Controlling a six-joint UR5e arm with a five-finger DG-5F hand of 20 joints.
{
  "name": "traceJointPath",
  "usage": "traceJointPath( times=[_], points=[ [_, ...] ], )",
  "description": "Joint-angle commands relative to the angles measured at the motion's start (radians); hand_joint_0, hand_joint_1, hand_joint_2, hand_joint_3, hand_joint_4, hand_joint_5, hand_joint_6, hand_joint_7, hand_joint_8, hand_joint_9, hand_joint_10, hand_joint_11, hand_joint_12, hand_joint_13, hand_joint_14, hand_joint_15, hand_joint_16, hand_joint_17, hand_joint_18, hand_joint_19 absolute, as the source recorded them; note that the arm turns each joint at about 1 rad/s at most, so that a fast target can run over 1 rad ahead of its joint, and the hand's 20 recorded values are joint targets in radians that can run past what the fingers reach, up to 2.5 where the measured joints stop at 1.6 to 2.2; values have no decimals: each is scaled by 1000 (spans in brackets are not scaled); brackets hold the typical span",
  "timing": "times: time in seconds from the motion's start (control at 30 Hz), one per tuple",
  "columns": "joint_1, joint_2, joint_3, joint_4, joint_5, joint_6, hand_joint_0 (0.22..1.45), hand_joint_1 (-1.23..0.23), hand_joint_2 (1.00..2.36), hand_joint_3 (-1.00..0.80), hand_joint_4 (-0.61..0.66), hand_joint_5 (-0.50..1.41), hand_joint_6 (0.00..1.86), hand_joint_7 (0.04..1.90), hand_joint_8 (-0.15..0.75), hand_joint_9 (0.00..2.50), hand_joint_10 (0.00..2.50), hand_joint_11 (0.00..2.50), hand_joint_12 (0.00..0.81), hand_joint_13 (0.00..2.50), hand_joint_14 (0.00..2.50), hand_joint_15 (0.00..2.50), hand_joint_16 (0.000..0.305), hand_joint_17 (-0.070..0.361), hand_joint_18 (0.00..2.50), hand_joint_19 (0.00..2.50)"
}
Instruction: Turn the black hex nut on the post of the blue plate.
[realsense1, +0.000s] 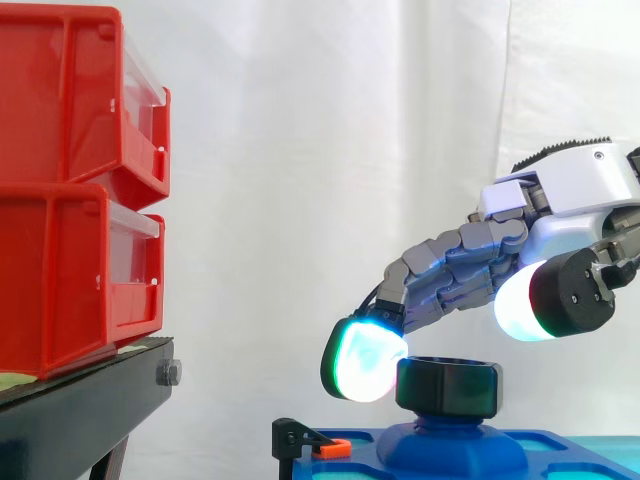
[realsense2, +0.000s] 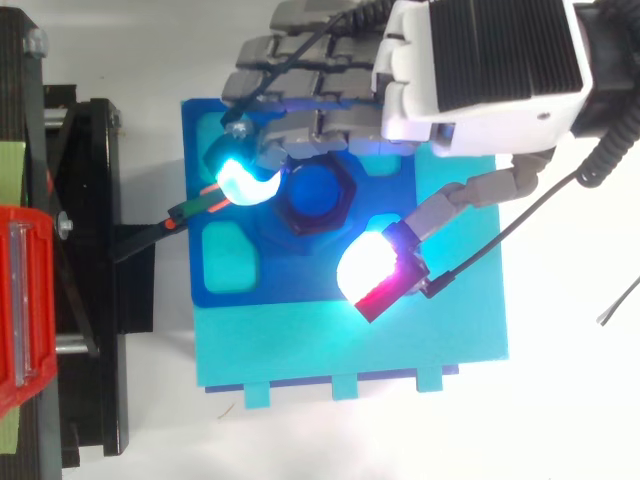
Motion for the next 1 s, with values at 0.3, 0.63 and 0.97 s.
traceJointPath(
  times=[0.3,0.63,0.97],
  points=[
    [-28,-1,49,-58,-47,-3,473,-393,1000,-500,194,-203,502,780,229,232,0,0,368,95,4,87,59,132,16,248],
    [-43,-1,67,-98,-73,-6,474,-394,1000,-500,195,-204,502,783,229,232,0,0,367,96,4,87,59,132,15,247],
    [-54,-1,81,-95,-84,-6,473,-394,1000,-500,194,-203,502,780,229,234,0,0,366,98,2,93,59,132,16,249]
  ],
)
